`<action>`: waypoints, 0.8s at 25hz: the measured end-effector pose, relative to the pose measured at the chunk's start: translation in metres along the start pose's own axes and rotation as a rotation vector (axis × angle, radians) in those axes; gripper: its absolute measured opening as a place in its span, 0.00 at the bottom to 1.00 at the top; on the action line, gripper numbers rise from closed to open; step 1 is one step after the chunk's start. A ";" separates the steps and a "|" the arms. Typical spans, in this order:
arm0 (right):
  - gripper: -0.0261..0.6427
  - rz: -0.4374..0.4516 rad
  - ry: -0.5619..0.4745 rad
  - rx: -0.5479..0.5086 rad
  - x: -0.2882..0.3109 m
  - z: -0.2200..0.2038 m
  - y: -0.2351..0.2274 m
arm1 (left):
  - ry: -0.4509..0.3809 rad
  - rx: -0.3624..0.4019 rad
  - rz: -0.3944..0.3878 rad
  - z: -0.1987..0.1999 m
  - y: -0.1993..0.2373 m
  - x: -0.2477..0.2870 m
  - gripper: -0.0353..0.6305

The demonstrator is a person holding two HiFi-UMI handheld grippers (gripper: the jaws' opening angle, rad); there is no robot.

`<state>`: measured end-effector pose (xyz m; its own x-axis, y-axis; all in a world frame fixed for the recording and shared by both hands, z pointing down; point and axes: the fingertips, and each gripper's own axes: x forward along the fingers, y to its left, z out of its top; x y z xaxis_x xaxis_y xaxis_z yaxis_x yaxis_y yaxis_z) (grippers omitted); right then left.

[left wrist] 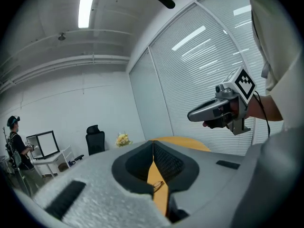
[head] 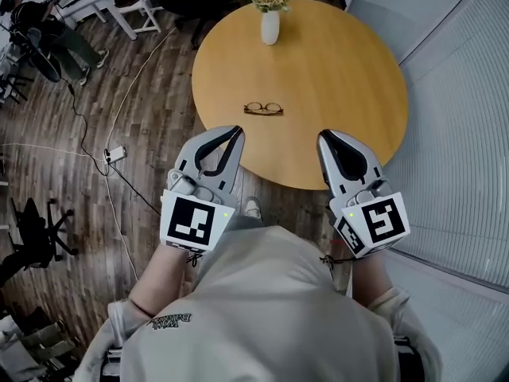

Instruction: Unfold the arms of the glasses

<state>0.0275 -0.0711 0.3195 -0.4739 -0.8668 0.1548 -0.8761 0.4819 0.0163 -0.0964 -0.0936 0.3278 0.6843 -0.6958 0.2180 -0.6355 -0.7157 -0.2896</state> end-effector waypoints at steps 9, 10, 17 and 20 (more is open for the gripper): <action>0.09 -0.043 0.034 0.008 0.040 0.002 -0.006 | -0.006 -0.033 0.010 -0.012 0.043 0.013 0.09; 0.09 -0.044 0.040 0.006 0.043 0.001 -0.008 | -0.006 -0.029 0.014 -0.013 0.045 0.014 0.09; 0.09 -0.020 0.067 0.006 0.065 -0.005 -0.020 | 0.006 -0.058 0.031 -0.019 0.054 0.024 0.09; 0.09 0.011 0.090 0.002 0.072 -0.013 -0.024 | 0.016 -0.068 0.047 -0.021 0.055 0.030 0.09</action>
<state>0.0157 -0.1434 0.3433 -0.4736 -0.8466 0.2429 -0.8711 0.4909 0.0124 -0.1180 -0.1553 0.3377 0.6480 -0.7289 0.2210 -0.6896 -0.6846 -0.2362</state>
